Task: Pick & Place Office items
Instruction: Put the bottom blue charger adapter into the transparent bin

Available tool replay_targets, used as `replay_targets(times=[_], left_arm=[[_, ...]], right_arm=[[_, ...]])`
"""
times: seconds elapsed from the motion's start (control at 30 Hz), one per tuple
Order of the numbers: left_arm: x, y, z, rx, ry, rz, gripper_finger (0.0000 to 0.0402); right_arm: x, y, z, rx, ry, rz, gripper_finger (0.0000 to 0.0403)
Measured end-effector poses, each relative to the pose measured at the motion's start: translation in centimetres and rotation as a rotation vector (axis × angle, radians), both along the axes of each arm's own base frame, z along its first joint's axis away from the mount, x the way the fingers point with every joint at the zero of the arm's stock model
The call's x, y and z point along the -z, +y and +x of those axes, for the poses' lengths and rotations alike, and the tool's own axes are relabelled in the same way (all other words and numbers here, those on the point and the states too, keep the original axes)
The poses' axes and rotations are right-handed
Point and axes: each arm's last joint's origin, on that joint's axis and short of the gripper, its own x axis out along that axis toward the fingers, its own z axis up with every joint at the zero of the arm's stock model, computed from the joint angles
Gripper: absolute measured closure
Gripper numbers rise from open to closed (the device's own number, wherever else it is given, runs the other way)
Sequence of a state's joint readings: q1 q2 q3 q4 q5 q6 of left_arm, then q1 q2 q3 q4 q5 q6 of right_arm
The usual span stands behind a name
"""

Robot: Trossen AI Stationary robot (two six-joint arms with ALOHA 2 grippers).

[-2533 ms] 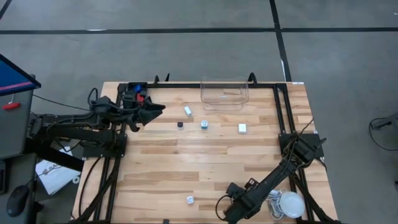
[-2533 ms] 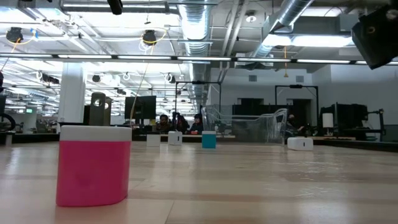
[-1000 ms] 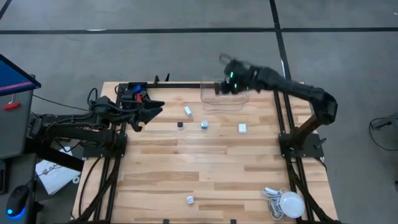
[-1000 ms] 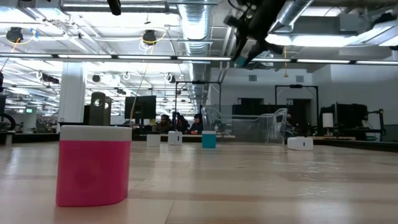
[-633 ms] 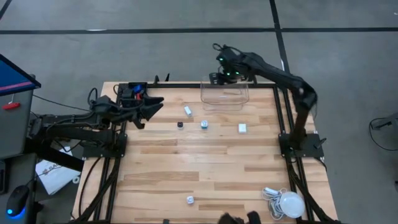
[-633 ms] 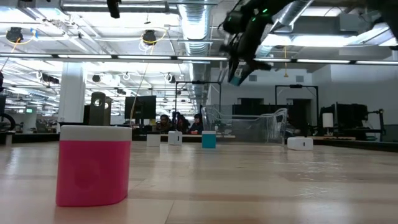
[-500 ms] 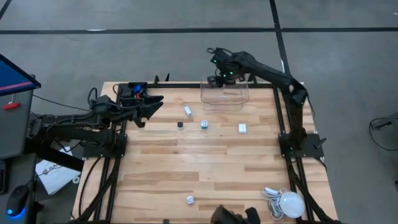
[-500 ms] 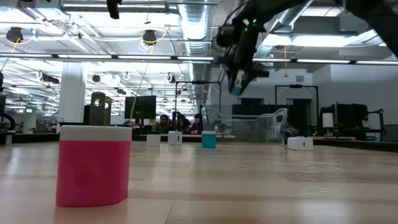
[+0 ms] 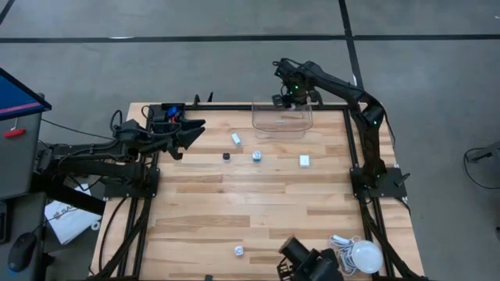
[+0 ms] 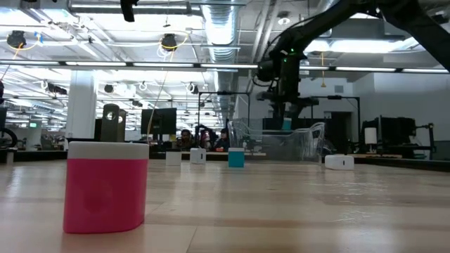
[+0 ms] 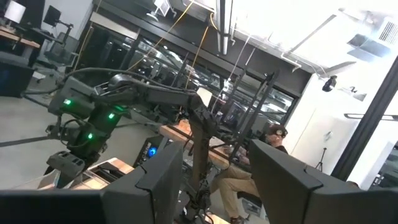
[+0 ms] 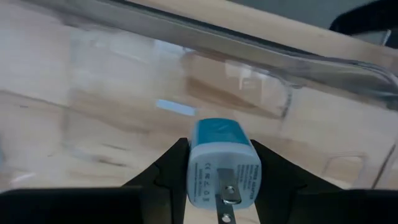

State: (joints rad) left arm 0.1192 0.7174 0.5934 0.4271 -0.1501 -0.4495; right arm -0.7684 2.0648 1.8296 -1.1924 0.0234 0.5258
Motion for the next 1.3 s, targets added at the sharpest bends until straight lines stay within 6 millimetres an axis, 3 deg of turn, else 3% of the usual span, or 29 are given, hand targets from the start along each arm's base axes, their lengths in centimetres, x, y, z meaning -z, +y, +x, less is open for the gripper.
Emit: replay_targets(times=[0.37,0.57,1.0,1.07,1.2,1.3], left_arm=[[0.0,0.0,0.0,-0.011,0.000,-0.004,0.0220],[0.0,0.1,0.0,-0.018,-0.001,-0.006,0.0220],[0.0,0.1,0.0,-0.021,-0.002,-0.010,0.0220],[0.0,0.1,0.0,-0.021,-0.002,-0.010,0.0220],[0.0,0.1,0.0,-0.021,-0.001,-0.010,0.0220],[0.0,0.1,0.0,-0.020,-0.002,-0.010,0.0220]], right_arm=[[4.5,-0.1,-0.6,0.056,-0.064,0.061,0.0280],[6.0,0.1,-0.8,0.092,-0.079,0.078,0.0280],[6.2,0.1,-0.7,0.100,-0.085,0.061,0.0280],[6.1,0.1,-0.5,0.094,-0.092,0.046,0.0259],[5.6,0.0,-0.1,0.086,-0.119,0.009,0.0178],[4.7,0.0,0.1,0.081,-0.149,-0.017,0.0148]])
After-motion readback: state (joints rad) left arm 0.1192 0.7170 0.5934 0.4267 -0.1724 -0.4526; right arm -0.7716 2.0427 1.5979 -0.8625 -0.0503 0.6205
